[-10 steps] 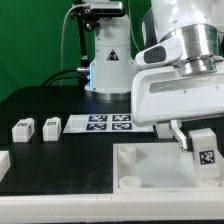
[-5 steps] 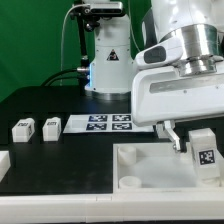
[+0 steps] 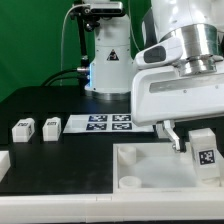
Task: Assemble one leg
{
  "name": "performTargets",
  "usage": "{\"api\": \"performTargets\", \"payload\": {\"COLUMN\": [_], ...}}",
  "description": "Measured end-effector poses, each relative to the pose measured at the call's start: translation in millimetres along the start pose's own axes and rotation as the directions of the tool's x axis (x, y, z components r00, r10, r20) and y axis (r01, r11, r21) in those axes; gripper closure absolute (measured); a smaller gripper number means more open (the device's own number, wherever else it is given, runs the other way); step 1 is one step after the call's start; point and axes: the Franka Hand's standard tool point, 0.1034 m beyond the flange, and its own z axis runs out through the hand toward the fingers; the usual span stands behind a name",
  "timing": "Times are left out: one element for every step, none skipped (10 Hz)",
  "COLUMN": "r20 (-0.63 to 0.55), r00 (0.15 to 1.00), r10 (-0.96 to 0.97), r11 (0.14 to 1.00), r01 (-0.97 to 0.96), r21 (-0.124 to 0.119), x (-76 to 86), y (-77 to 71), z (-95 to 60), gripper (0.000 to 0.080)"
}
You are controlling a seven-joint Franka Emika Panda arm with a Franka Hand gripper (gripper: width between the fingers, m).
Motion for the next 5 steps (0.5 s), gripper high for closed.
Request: {"api": "performTargets", "payload": {"r20": [0.033,0.076,0.079,0.151,0.269], "r00": [0.999,0.997,0.997,0.988,0.963], "r10": [0.007,0.017,0.021,0.023,0.028], "r11": [1.000,1.000,1.000,1.000,0.999], "r01": [-0.007,-0.017,-0.021,-0.024,-0.033], "r21": [0.001,0.003,0.000,0.005,0.014], "x": [3.7,7.6,7.8,-0.9,-7.8], "y": [3.9,7.7,10.6,9.8,7.5], "z": [-6.5,-12.9,-12.7,-6.9,-4.1], "gripper": [0.0150,0.0150,0.0150,0.0150,0.0150]}}
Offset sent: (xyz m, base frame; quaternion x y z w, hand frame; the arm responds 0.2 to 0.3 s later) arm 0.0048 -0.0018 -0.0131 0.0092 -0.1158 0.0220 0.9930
